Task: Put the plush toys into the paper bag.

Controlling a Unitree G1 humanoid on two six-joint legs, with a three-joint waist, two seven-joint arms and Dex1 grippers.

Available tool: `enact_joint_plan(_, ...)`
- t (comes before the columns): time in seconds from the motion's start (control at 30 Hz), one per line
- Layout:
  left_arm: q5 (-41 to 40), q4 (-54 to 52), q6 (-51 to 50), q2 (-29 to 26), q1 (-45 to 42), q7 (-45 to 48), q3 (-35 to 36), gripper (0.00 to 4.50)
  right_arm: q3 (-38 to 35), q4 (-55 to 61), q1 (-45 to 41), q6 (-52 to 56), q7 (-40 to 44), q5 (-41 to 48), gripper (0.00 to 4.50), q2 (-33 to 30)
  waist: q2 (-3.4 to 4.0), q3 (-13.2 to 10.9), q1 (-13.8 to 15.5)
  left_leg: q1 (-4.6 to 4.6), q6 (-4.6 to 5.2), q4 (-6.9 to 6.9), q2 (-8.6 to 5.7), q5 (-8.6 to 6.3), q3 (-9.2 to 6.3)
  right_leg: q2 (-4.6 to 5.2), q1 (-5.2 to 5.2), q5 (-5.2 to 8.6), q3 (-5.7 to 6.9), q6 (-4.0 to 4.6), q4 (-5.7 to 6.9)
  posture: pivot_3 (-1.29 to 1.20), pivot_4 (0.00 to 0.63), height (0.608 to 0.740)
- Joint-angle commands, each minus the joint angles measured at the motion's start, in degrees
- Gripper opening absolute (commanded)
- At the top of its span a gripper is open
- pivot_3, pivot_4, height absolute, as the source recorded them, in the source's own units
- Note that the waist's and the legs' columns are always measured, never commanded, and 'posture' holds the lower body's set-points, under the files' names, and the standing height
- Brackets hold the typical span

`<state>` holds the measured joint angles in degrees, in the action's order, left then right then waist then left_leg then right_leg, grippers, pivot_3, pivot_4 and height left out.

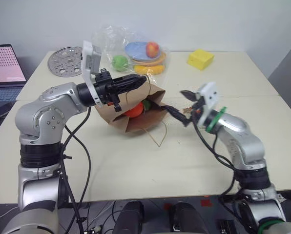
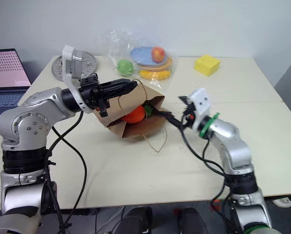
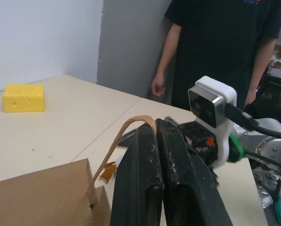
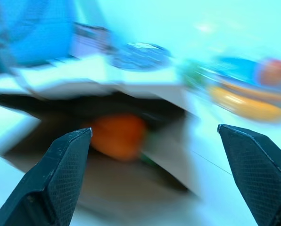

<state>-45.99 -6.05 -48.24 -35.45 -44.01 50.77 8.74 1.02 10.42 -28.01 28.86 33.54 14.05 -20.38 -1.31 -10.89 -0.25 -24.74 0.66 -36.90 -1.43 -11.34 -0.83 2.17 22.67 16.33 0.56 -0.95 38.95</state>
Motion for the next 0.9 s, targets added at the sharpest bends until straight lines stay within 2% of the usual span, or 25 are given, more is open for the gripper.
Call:
enact_joint_plan(0.03, -0.2, -1.1, 1.0, -0.7, -0.5, 0.5, 0.9, 0.0, -1.1, -1.6, 2.5, -2.4, -4.3, -5.1, 4.49, -2.9, 0.0, 0.0, 0.0, 0.0, 0.0, 0.0, 0.0, 0.0, 0.01, 0.0, 0.0, 0.0, -0.01, 0.0, -0.01, 0.0, 0.15, 0.74)
enact_joint_plan(0.13, -0.2, -1.2, 1.1, -0.8, -0.4, 0.5, 0.8, 0.0, -1.0, -4.9, 3.0, -1.5, -7.1, -7.8, 4.49, -4.2, 0.01, 0.0, -0.2, 0.0, 0.01, 0.0, 0.02, 0.0, 0.06, -0.01, 0.03, 0.0, -0.04, 0.01, 0.02, 0.0, 0.15, 0.74)
enact_joint_plan(0.43, 1.0, -1.7, 1.5, -0.7, -0.7, -0.1, -0.1, 0.0, 0.8, -13.9, 2.0, -1.1, -8.0, -10.6, 4.49, -4.8, 0.0, 0.0, -0.1, 0.01, 0.01, -0.02, 0.02, 0.01, 0.07, -0.02, -0.01, 0.01, -0.03, 0.01, 0.0, 0.0, 0.15, 0.74)
enact_joint_plan(0.53, 1.2, -1.8, 1.4, -0.9, -0.5, -0.2, 0.1, 0.0, 0.3, -15.7, 1.8, -2.8, -7.7, -10.8, 3.91, -4.7, 0.0, 0.0, -0.1, 0.01, 0.01, -0.02, 0.02, 0.01, 0.06, -0.02, -0.01, 0.01, -0.02, 0.01, 0.01, 0.0, 0.15, 0.74)
enact_joint_plan(0.73, 0.6, -2.2, 0.4, -1.3, -0.3, -0.9, 0.9, 0.0, -1.1, -17.4, 1.0, -5.3, -6.7, -9.9, 1.8, -5.1, 0.0, 0.0, -0.1, 0.01, 0.01, -0.02, 0.02, 0.01, 0.06, -0.03, -0.02, 0.01, -0.01, 0.0, 0.01, 0.0, 0.15, 0.74)
enact_joint_plan(0.83, 0.4, -1.9, -0.1, -1.4, -0.4, -1.4, 1.3, 0.0, -3.1, -13.7, 0.4, 1.0, -0.9, -2.9, 0.72, -5.2, 0.0, 0.0, -0.1, 0.01, 0.01, -0.03, 0.02, 0.01, 0.05, -0.03, -0.02, 0.01, -0.01, 0.0, 0.01, 0.0, 0.15, 0.74)
enact_joint_plan(0.9, 0.2, -1.7, -0.2, -1.5, -0.4, -1.6, 1.3, 0.0, -3.0, -10.2, -0.4, 2.9, 4.4, 0.7, 0.19, -7.0, 0.0, 0.0, -0.1, 0.01, 0.01, -0.03, 0.02, 0.01, 0.05, -0.03, -0.02, 0.01, -0.01, 0.0, 0.01, 0.0, 0.15, 0.74)
